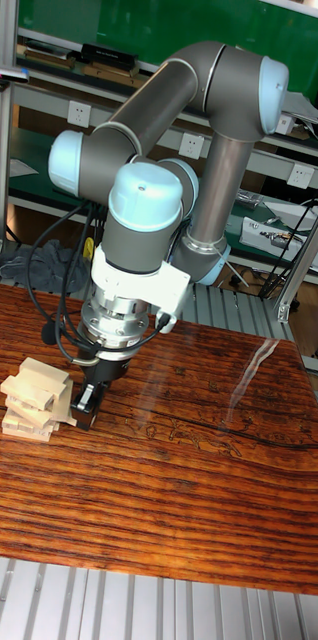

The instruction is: Play Jenga

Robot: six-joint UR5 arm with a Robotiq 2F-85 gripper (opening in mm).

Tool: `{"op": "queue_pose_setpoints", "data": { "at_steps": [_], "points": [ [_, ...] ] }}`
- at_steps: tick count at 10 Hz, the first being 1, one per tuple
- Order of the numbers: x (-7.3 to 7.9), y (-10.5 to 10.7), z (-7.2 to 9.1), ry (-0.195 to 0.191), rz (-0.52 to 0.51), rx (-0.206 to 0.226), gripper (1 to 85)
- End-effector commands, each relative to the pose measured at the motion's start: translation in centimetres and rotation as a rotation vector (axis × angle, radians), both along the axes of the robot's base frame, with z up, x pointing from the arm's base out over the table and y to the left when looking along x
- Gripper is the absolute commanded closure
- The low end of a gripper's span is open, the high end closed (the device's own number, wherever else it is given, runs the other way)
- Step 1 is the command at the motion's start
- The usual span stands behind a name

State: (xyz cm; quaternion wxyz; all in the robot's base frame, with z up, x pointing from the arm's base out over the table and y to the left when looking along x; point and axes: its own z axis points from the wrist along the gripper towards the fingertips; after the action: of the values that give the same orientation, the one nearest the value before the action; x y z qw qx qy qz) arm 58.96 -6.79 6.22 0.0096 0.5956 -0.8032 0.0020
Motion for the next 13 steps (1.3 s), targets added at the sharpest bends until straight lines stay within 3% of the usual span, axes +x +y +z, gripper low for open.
{"op": "queue_pose_setpoints", "data": {
  "at_steps": [1,13],
  "points": [
    [0.13,0.58,0.16,-0.002,-0.014,0.02,60.0],
    [0.58,1.37,0.23,-0.009,-0.021,0.029,60.0]
  ]
}}
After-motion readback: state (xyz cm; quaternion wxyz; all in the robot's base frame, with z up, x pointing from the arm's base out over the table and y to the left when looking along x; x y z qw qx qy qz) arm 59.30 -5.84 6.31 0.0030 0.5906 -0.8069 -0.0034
